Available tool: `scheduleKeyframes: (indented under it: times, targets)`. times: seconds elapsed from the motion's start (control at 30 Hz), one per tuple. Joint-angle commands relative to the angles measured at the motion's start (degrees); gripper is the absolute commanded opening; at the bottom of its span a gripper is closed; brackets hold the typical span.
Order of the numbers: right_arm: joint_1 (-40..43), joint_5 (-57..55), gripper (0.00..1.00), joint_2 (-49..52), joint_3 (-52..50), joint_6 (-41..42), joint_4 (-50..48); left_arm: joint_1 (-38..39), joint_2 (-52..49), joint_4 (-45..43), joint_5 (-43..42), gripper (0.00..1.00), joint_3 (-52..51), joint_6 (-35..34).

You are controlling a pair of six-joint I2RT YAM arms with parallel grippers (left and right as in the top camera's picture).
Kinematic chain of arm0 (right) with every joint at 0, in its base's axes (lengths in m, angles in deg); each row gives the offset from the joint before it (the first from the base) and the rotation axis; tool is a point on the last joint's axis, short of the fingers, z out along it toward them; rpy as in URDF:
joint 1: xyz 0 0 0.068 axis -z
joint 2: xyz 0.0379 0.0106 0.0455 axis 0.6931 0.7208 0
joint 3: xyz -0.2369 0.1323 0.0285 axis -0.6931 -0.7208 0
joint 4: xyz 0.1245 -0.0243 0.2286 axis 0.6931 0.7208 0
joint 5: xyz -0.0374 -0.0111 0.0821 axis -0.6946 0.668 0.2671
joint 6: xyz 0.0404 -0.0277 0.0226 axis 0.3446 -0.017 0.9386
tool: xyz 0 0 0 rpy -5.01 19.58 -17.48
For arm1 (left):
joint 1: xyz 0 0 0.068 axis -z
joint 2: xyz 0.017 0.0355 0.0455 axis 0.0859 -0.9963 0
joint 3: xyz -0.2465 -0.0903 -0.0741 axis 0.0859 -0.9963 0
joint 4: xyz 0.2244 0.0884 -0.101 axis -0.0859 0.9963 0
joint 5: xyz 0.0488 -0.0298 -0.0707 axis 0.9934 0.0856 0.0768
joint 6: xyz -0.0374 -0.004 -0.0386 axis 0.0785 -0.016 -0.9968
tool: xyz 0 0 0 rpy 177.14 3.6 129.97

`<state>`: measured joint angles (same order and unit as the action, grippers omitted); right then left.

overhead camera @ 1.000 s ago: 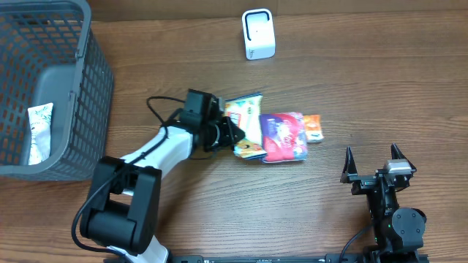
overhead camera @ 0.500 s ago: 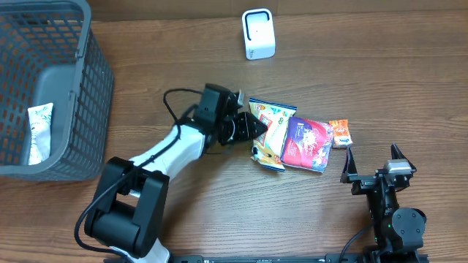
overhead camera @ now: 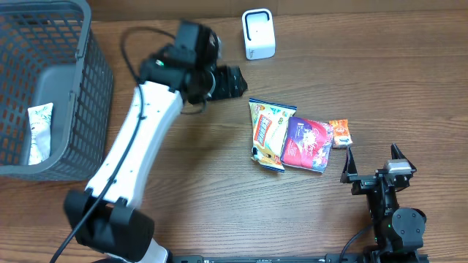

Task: Scan the item barcode
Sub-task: 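Move the left gripper back into the grey basket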

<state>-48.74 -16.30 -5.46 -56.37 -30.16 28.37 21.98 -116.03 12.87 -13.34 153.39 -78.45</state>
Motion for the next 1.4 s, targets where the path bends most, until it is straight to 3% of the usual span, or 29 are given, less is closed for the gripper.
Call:
scheduleKeyframes:
  times: [0.0, 0.17, 0.23, 0.27, 0.47, 0.67, 0.77, 0.83, 1.0, 1.37]
  targets:
    - [0.2, -0.2, 1.00, -0.6, -0.6, 0.4, -0.5, -2.0, 3.2, 7.1, 13.3, 0.95, 12.3, 3.5]
    - [0.2, -0.1, 1.00, -0.6, -0.6, 0.4, -0.5, -8.2, 3.8, 17.7, 22.1, 0.95, 26.3, 4.6]
    - [0.2, -0.2, 1.00, -0.6, -0.6, 0.4, -0.5, -13.0, 3.9, 20.3, 22.8, 0.95, 30.2, 4.6]
    - [0.2, -0.1, 1.00, -0.6, -0.6, 0.4, -0.5, -19.0, 3.9, 22.0, 22.8, 0.96, 32.9, 4.5]
    - [0.2, -0.1, 1.00, -0.6, -0.6, 0.4, -0.5, -36.2, 3.4, 24.6, 25.6, 1.00, 33.5, 5.9]
    - [0.2, -0.1, 1.00, -0.6, -0.6, 0.4, -0.5, -47.3, 1.9, 22.7, 26.4, 1.00, 33.4, 5.7]
    - [0.2, -0.2, 1.00, -0.6, -0.6, 0.4, -0.5, -49.1, 0.2, 22.8, 25.5, 0.96, 33.4, 5.9]
    - [0.2, -0.2, 1.00, -0.6, -0.6, 0.4, -0.5, -49.2, -1.5, 23.0, 25.9, 0.99, 33.4, 5.9]
    - [0.2, -0.1, 1.00, -0.6, -0.6, 0.4, -0.5, -49.3, -9.6, 21.6, 33.1, 1.00, 33.4, 5.6]
    - [0.2, -0.2, 1.00, -0.6, -0.6, 0.4, -0.5, -49.3, -22.8, 22.1, 40.1, 1.00, 33.4, 7.2]
